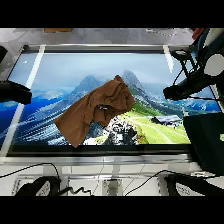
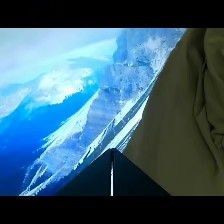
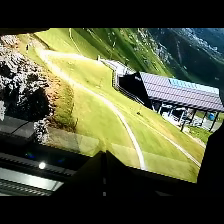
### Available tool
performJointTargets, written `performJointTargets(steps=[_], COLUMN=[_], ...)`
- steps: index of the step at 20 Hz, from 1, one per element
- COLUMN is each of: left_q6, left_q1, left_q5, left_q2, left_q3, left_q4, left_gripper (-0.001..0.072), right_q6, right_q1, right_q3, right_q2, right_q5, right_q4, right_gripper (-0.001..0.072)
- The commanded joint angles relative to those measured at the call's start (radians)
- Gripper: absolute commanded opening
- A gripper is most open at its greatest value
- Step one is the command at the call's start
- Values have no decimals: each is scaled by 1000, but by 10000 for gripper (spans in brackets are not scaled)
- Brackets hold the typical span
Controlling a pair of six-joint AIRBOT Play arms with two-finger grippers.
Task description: Fold the clothes and pants, and hang the long-sleeved shirts on hangers.
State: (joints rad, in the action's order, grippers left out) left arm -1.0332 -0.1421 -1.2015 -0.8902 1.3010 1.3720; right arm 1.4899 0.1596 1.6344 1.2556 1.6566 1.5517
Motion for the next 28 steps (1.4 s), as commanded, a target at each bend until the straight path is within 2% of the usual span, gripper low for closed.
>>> performJointTargets(steps=[1,9,12,16,18,20,22,24,28], left_q6=[0,0,0,0,-22,-71,-72,-98,-97], left_q1=[-1,-1,-1,0,0,3,5,5,4], left_q5=[0,0,0,10,44,44,45,39,-63], left_q2=[1,1,1,0,-6,-14,-16,-22,-13], left_q3=[0,0,0,0,0,0,0,0,-138], left_q4=[0,0,0,-4,-45,-165,-257,-308,-259], left_gripper=[15,15,15,15,15,15,15,15,13], right_q6=[0,0,9,3,-84,-203,-319,-337,-370], right_q1=[1,1,1,1,1,1,1,-3,-3], right_q3=[0,0,0,0,0,-2,-23,-66,-177], right_q2=[-1,-1,-1,0,1,8,12,12,12], right_q5=[0,-2,-146,-201,-185,-171,-153,-143,-150], right_q4=[0,-1,-21,-78,-79,-84,-93,-99,-132], right_gripper=[32,32,33,32,32,32,32,32,32])
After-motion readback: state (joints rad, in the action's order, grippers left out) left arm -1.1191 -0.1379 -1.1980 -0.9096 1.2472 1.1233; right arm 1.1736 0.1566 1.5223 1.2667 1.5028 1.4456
